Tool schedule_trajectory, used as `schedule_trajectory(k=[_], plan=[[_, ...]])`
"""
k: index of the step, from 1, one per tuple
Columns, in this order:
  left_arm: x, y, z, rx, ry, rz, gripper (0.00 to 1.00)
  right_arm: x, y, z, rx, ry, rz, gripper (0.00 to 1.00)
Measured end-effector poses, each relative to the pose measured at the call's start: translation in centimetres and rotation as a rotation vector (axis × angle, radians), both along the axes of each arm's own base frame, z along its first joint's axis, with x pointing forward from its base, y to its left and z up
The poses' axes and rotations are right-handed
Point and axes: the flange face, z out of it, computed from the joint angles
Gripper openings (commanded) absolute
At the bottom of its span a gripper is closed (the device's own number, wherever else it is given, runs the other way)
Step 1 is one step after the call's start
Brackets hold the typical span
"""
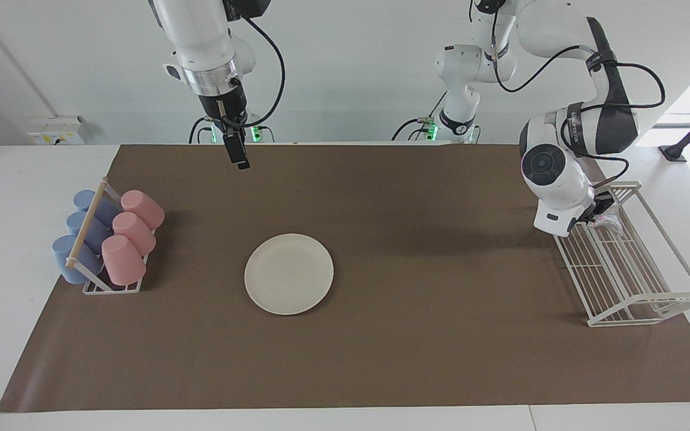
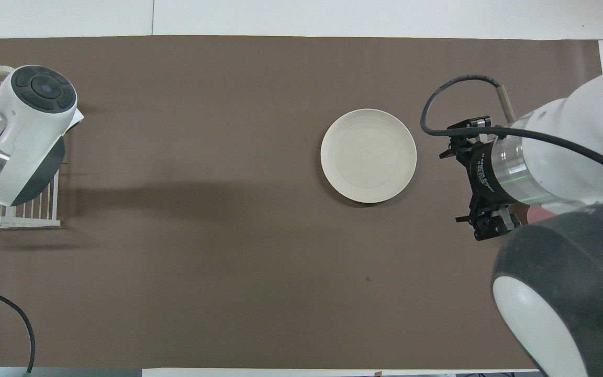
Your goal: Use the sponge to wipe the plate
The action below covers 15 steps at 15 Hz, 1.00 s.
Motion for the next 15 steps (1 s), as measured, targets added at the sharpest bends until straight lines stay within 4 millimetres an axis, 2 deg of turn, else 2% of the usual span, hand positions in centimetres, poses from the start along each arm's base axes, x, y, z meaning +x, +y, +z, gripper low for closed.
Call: schedule_trajectory(k=[1,3,6,8,11,15], plan=[[0.4,0.0,1.3,-0.009,-0.017,0.011,0.00,0.1,0.6,0.7,0.010,0.010,-0.005,1.00],[0.9,-0.3,5.2,-0.099,-0.042,0.088,0.00,1.0,2.3,1.7,0.007,0.036,0.010,1.00],[0.7,-1.5,11.2,-0.281,-0.051,0.200,0.00,1.8,5.9,1.4,-0.013,0.045,0.050,1.00],[0.1,-2.7,14.2,-0.454,-0.040,0.252,0.00,1.4,7.6,0.9,-0.030,0.050,0.074,1.00],[-0.4,-2.2,17.1,-0.738,-0.022,0.328,0.00,0.9,8.4,1.1,-0.032,0.046,0.091,1.00],[-0.7,1.0,19.6,-1.105,-0.025,0.428,0.00,0.6,8.4,1.4,-0.031,0.043,0.092,1.00]])
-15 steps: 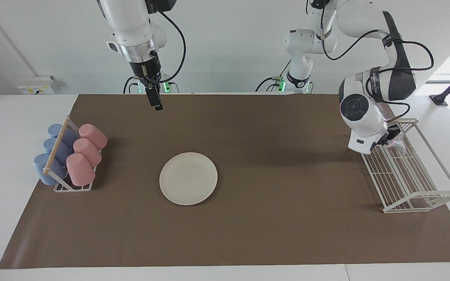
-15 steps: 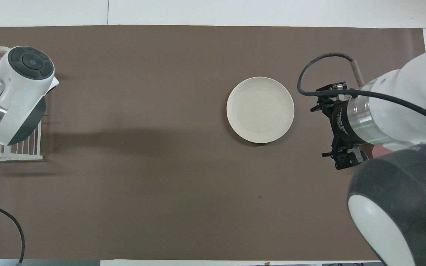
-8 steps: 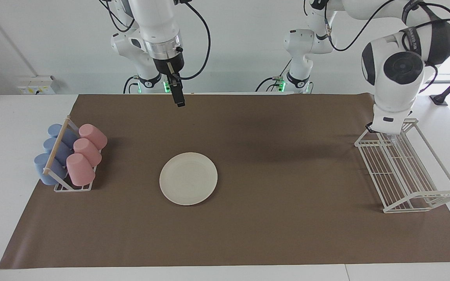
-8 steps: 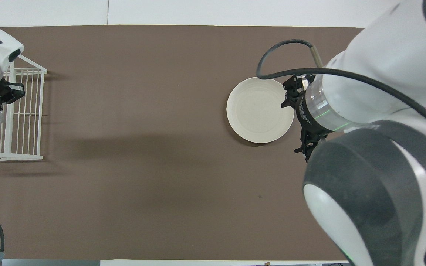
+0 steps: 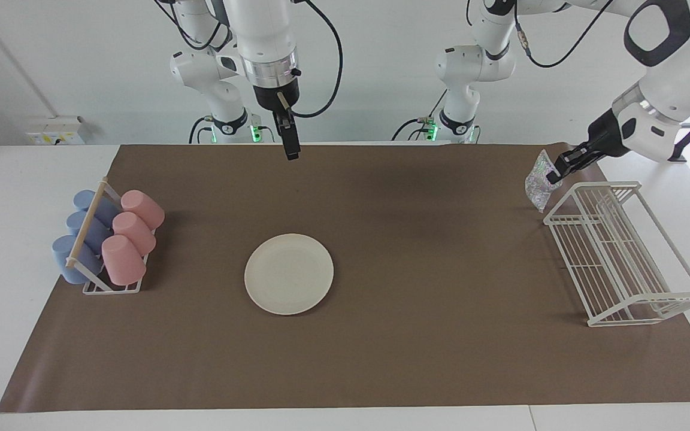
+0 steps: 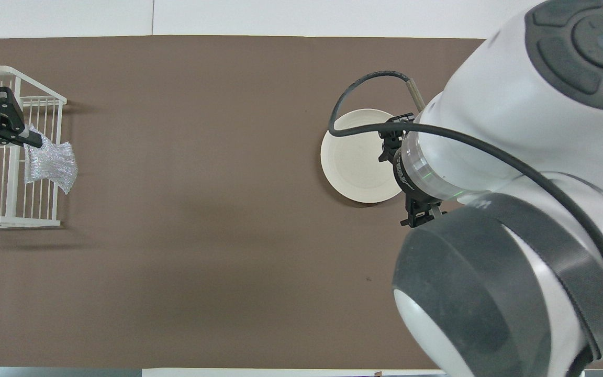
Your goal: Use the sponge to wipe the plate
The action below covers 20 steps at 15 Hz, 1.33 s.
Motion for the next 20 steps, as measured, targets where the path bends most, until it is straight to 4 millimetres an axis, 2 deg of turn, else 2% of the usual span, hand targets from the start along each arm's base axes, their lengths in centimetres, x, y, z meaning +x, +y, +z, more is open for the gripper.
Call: schedule_trajectory(k=[1,4,7,9,11,15,20], plan=[[-0.4,1.1,0.1,-0.106,0.007,0.031,0.00,0.0,0.0,0.1,0.001,-0.001,0.000,1.00],[-2.4,-0.8,-2.7,-0.356,0.028,0.075,0.00,-0.1,0.0,0.0,-0.001,0.002,0.000,1.00],[-6.6,-2.2,-6.7,-0.554,0.019,0.108,0.00,-0.2,0.1,-0.1,-0.002,0.004,-0.010,1.00],[-9.4,-3.2,-8.6,-0.667,0.009,0.124,0.00,-0.8,1.2,-0.2,-0.002,0.003,-0.013,1.00],[-11.3,-4.3,-10.0,-0.755,0.001,0.120,0.00,-1.4,3.1,-0.4,0.011,-0.025,-0.038,1.00],[-13.3,-6.5,-12.6,-0.912,-0.031,0.106,0.00,-4.1,7.2,-1.6,0.040,-0.069,-0.094,1.00],[-15.6,-9.1,-16.3,-1.032,-0.138,0.003,0.00,-6.1,8.6,-2.6,0.087,-0.071,-0.128,1.00]])
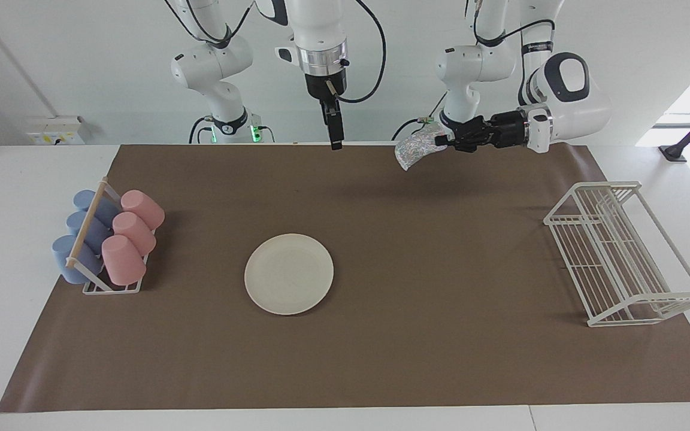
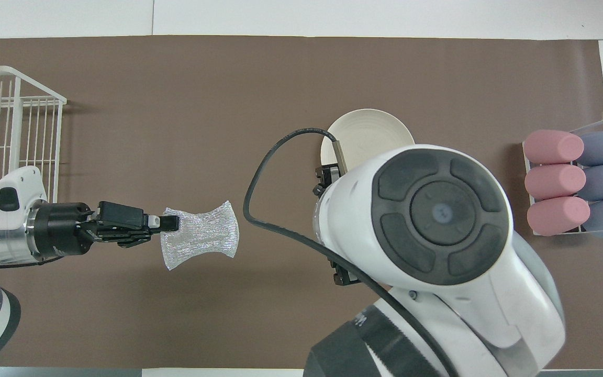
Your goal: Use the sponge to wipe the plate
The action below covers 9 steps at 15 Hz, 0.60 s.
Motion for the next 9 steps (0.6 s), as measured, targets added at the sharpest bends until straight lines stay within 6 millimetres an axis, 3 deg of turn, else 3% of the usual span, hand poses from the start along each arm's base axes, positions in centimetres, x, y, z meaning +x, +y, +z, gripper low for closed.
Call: schedule_trajectory(k=[5,9], plan=[[-1.0,-4.0,0.1,-0.065,-0.021,-0.042,0.00,-2.0,2.8,-1.2,0.122,-0.019,0.002,1.00],[-1.4,-4.7,0.0,-0.068,-0.019,-0.052,0.00,-3.9,4.9,-2.2,0.136,-0.021,-0.022,1.00]])
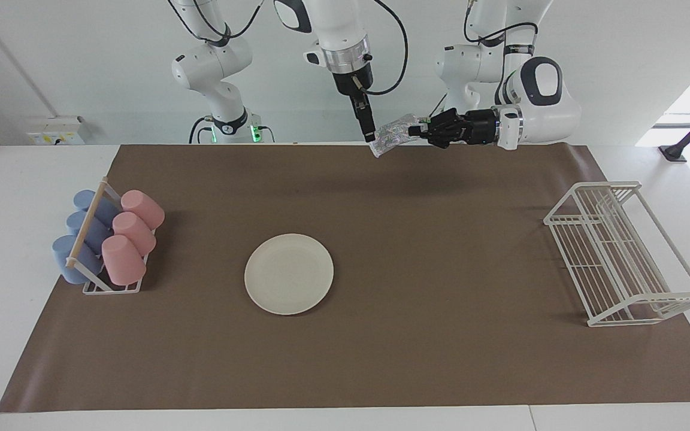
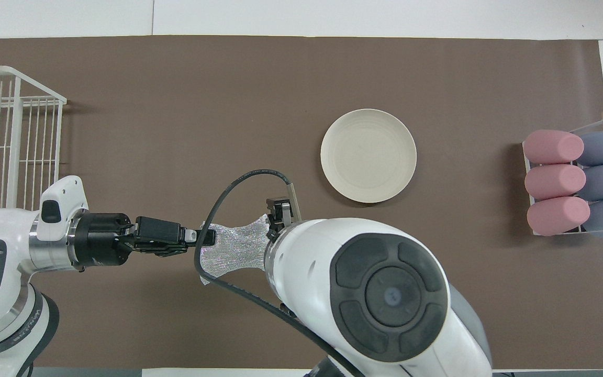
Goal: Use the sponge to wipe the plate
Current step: 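Take the scrubber with the right gripper while the left gripper releases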
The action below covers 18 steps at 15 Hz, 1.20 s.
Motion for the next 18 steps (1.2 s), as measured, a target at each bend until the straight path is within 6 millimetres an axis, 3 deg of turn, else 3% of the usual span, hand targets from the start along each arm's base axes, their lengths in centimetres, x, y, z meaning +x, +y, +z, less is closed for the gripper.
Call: schedule_trajectory(k=[6,11,12,14,15,18], plan=[[-0.1,-0.3,-0.1,0.003,0.000,-0.004,0.00,-2.3,2.9,-1.7,0.026,-0.006,-0.019,1.00],[-0.3,-0.4,0.2,0.002,-0.007,-0.006,0.00,-2.5,3.6,-2.2,0.060,-0.042,-0.020,0.98],[-0.3,-0.4,0.2,0.002,-0.007,-0.006,0.00,-2.5,3.6,-2.2,0.061,-0.043,-0.020,0.77],[-0.3,-0.4,0.2,0.002,-0.007,-0.006,0.00,-2.4,3.7,-2.2,0.069,-0.053,-0.021,0.22],[-0.4,-0.4,0.2,0.002,-0.006,-0.006,0.00,-2.4,3.7,-2.3,0.071,-0.058,-0.012,0.00],[-0.5,-0.4,0.0,0.002,-0.003,-0.007,0.00,-2.4,3.7,-2.4,0.067,-0.073,0.037,0.00]])
